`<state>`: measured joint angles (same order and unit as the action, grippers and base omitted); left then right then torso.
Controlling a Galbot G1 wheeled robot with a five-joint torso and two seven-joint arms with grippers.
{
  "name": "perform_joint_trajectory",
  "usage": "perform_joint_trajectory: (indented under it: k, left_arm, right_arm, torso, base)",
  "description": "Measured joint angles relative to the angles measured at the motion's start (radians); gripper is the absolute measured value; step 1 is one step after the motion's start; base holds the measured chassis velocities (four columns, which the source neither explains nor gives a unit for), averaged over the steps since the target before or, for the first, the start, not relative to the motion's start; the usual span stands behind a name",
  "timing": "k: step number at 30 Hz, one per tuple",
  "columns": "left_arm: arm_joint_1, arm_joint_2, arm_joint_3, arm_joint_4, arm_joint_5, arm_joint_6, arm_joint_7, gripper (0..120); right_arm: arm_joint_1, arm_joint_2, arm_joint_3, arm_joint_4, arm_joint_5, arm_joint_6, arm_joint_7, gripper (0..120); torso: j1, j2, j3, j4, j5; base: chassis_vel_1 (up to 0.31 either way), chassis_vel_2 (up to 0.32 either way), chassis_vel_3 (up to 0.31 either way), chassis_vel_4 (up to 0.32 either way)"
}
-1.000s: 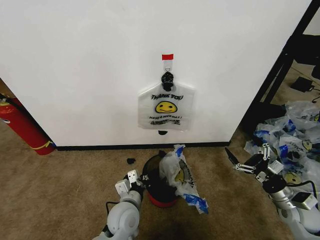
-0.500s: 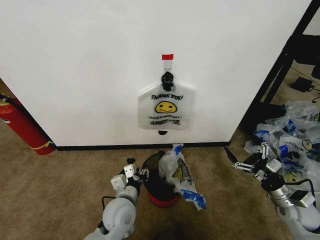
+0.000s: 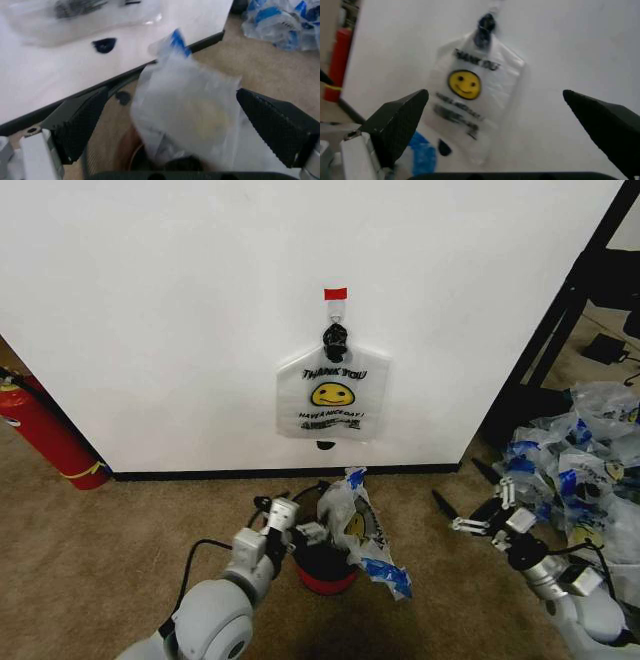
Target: Pick up the garbage bag from the wall and place it over the trash bin.
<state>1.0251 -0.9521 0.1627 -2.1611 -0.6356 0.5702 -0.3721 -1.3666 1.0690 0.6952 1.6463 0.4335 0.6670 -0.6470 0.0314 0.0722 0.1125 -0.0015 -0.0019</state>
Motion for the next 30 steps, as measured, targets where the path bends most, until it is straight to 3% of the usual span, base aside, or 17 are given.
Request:
perform_joint_trajectory:
  k: [4, 5, 8, 11, 16, 20, 30]
  left_arm:
    - [-0.176, -0.033, 0.132, 0.041, -0.2, 0.057, -0.139, 100]
    - [-0.176, -0.033, 0.132, 0.041, -0.2, 0.057, -0.139, 100]
    - [-0.276, -0.07, 0.199, 0.062, -0.346, 0.09, -0.27, 100]
    - [-0.329, -0.098, 0.248, 0.083, -0.397, 0.109, -0.364, 98]
    - [-0.367, -0.118, 0.328, 0.134, -0.332, 0.153, -0.448, 91]
    - [-0.376, -0.121, 0.366, 0.164, -0.251, 0.17, -0.477, 75]
    - [-0.379, -0.125, 0.38, 0.205, -0.252, 0.17, -0.496, 40]
  right_arm:
    - [0.006, 0.001, -0.006, -0.004, -0.032, -0.006, 0.058, 100]
    - [0.006, 0.001, -0.006, -0.004, -0.032, -0.006, 0.058, 100]
    - [0.002, 0.015, -0.006, -0.011, -0.042, -0.004, 0.056, 100]
    - [-0.002, 0.029, -0.008, -0.021, -0.042, 0.002, 0.048, 100]
    - [-0.006, 0.041, -0.01, -0.029, -0.047, 0.01, 0.031, 100]
    - [-0.007, 0.047, -0.012, -0.027, -0.051, 0.011, 0.028, 100]
    - [-0.008, 0.054, -0.014, -0.027, -0.058, 0.014, 0.021, 100]
  torso:
    - [0.0, 0.0, 0.0, -0.0003, -0.0001]
    - [0.0, 0.0, 0.0, -0.0003, -0.0001]
    - [0.0, 0.0, 0.0, -0.0003, 0.0002]
    - [0.0, 0.0, 0.0, -0.0003, 0.0002]
    - [0.0, 0.0, 0.0, -0.0001, 0.0002]
    - [0.0, 0.0, 0.0, 0.0001, 0.0001]
    - [0.0, 0.0, 0.0, -0.0001, 0.0]
  base:
    - [0.0, 0.0, 0.0, 0.0]
    - [0.0, 0.0, 0.0, 0.0]
    - [0.0, 0.0, 0.0, 0.0]
    - [0.0, 0.0, 0.0, 0.0]
    - [0.0, 0.0, 0.0, 0.0]
    - [0.0, 0.0, 0.0, 0.0]
    - [0.0, 0.0, 0.0, 0.0]
